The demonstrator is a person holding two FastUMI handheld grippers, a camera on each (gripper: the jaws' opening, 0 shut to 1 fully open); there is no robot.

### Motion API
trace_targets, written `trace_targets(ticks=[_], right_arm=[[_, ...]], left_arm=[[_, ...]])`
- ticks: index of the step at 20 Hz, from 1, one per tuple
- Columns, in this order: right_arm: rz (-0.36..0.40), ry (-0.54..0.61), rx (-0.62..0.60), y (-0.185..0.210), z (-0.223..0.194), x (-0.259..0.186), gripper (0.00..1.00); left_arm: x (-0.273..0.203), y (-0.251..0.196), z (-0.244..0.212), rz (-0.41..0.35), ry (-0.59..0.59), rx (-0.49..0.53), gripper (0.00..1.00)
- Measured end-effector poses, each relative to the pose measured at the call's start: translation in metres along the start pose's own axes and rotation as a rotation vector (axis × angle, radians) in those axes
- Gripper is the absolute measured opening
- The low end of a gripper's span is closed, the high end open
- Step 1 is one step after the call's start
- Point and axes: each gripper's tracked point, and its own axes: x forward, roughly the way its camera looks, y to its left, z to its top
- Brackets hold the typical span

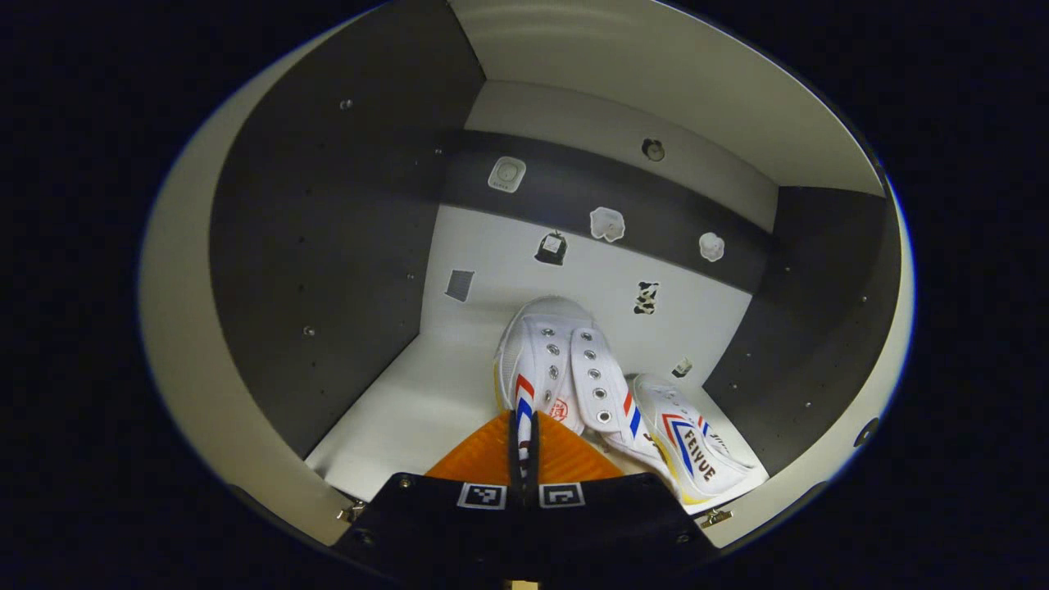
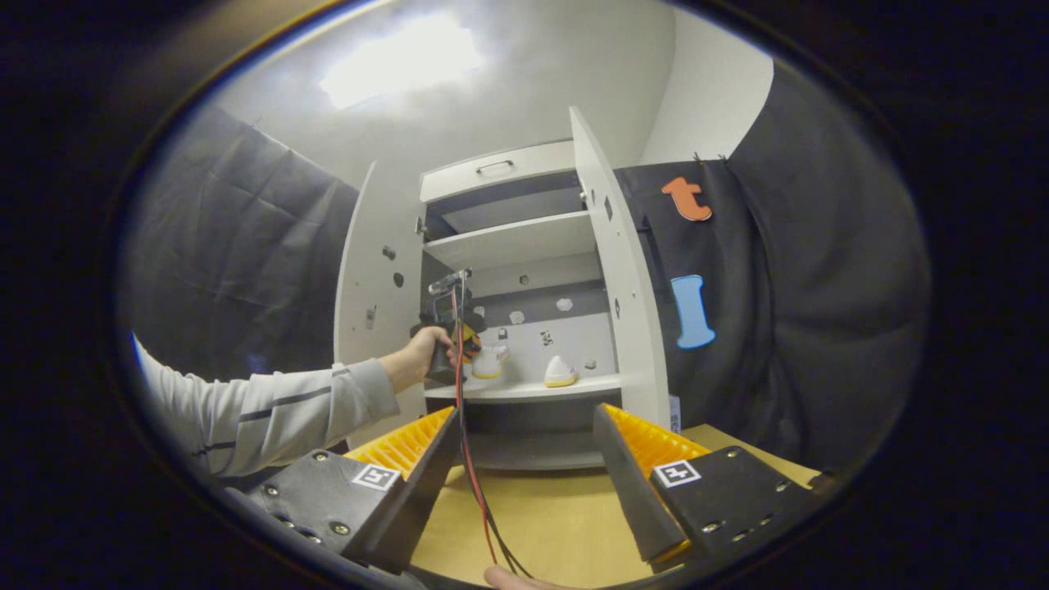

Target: Grab one shoe with the right hand and put it into the shoe cabinet, grab the other shoe with the left hand and put it into the shoe cabinet; then close the right door with the right hand and the left door with the left hand.

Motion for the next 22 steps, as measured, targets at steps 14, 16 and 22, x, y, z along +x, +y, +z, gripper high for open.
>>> trace_targets(ticks=[14, 16, 22], right_arm=[[-0.070, 0.038, -0.001, -0.012, -0.025, 0.015, 0.96], [-0.111, 0.041, -0.031, -0.017, -0.029, 0.015, 0.96], [-0.122, 0.041, -0.052, -0.009, -0.033, 0.008, 0.97]], left_arm=[[0.035, 0.012, -0.025, -0.047, 0.088, 0.006, 0.02], [0.028, 0.012, -0.022, -0.049, 0.076, 0.031, 0.10], [-0.004, 0.024, -0.008, 0.004, -0.005, 0.092, 0.82]])
